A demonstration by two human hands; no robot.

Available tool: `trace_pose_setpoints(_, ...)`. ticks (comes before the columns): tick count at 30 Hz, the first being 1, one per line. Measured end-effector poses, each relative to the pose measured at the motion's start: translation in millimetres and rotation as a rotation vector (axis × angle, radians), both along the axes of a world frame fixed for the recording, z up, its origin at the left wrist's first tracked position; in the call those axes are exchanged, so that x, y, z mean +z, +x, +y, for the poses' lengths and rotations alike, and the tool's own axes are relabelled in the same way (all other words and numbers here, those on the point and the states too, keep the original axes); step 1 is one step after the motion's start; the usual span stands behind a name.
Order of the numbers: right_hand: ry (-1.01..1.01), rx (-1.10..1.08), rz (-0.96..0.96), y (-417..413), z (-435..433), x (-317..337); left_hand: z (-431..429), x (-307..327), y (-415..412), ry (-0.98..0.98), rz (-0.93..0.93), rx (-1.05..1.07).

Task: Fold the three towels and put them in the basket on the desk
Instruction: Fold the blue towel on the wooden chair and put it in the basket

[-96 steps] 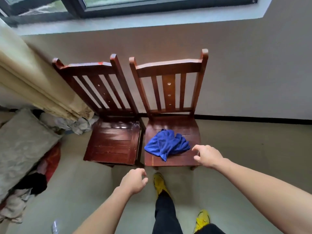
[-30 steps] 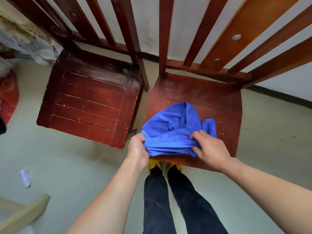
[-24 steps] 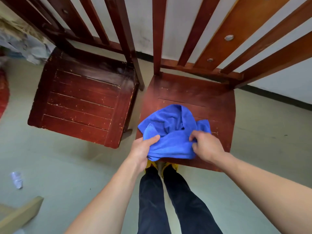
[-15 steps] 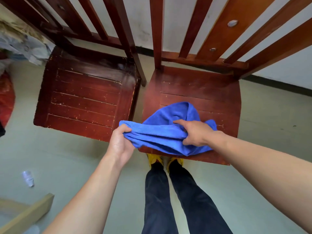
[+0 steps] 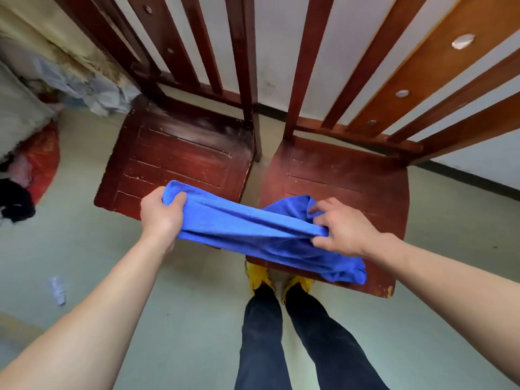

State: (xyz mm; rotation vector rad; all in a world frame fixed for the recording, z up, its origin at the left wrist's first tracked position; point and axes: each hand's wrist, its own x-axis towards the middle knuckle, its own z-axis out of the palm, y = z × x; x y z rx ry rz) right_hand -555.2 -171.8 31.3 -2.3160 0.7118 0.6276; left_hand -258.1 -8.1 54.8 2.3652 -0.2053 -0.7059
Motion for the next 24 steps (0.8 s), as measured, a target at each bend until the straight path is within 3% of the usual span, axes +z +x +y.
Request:
trace_pose_setpoints(3, -0.012, 0.009, -0.122, 30, 0, 24, 13, 10, 35, 0.025, -0.079, 0.044)
trace_pose_setpoints(10, 0.073, -0.075, 0.088, 72, -12, 41, 40, 27, 120, 0.081, -0.162, 0.185)
trace_pose_setpoints(15, -0.111, -0.297, 0.164, 93, -30, 19, 29, 14, 188, 0.172, -0.241, 0.056)
trace_pose_setpoints(21, -0.41, -0.485, 0.304, 99, -46, -1, -24, -18, 238, 0.132, -0.239, -0.113)
trace_pose_setpoints(24, -0.451, -0.638, 0.399, 97, -51, -6, -54, -35, 262, 0.163, -0.248, -0.193)
